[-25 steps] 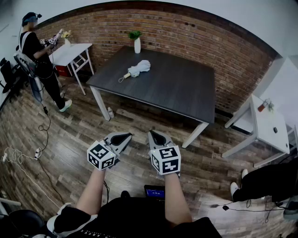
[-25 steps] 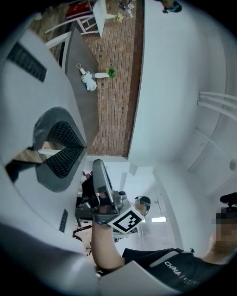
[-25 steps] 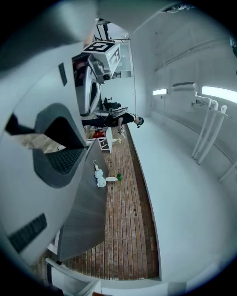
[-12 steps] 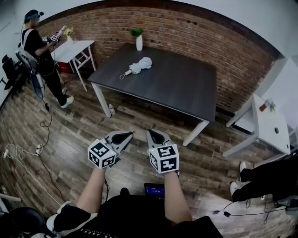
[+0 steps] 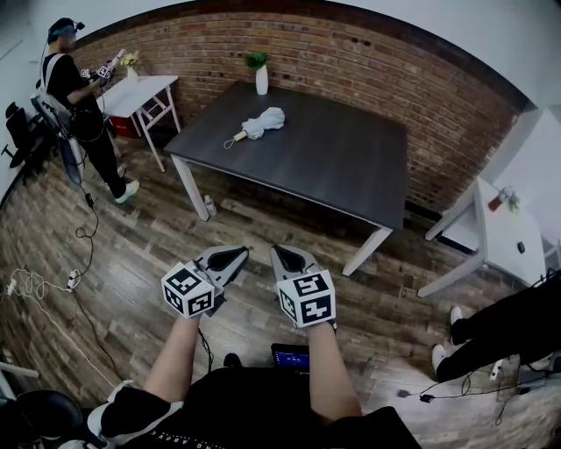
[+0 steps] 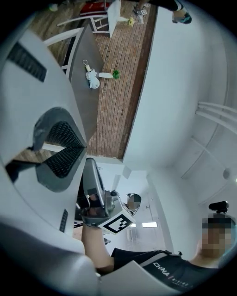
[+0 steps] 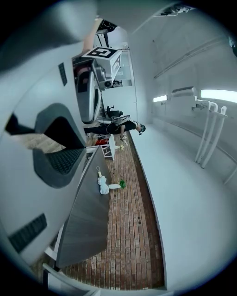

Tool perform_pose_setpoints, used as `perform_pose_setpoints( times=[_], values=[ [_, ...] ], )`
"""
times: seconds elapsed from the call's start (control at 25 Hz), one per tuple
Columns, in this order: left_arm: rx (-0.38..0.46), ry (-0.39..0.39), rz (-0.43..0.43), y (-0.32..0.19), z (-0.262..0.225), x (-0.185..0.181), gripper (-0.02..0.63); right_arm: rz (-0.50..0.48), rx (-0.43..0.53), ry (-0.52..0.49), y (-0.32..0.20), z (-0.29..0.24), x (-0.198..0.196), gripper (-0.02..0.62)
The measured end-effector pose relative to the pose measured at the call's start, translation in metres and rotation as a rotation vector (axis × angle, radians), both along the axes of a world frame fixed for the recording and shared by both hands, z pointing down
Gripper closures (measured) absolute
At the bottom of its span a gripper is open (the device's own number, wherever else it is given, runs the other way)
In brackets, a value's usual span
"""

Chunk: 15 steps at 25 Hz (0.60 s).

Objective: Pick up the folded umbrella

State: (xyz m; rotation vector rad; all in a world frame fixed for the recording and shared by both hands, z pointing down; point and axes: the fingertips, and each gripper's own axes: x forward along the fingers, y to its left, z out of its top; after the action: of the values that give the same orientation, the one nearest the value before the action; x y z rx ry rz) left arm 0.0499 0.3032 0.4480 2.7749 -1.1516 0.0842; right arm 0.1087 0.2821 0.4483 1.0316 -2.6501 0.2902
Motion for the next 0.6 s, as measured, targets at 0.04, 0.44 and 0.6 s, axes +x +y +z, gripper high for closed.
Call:
perform_pose_setpoints(
  times=[0.04, 0.44, 0.6],
  values=[
    [0.002, 0.006, -0.009, -0.001, -0.001, 0.000, 0.604, -0.002, 0.001, 0.000, -0.001, 0.000, 0.002, 0.588],
    [-0.005, 0.006, -0.060, -0.007, 0.006, 0.023, 0.604, -0.034, -0.003, 0.015, -0.007, 0.007, 0.028, 0.588],
    [-0.007, 0.005, -0.088, -0.013, 0.007, 0.034, 0.604, -0.046, -0.003, 0.012, -0.015, 0.008, 0.046, 0.588]
  ],
)
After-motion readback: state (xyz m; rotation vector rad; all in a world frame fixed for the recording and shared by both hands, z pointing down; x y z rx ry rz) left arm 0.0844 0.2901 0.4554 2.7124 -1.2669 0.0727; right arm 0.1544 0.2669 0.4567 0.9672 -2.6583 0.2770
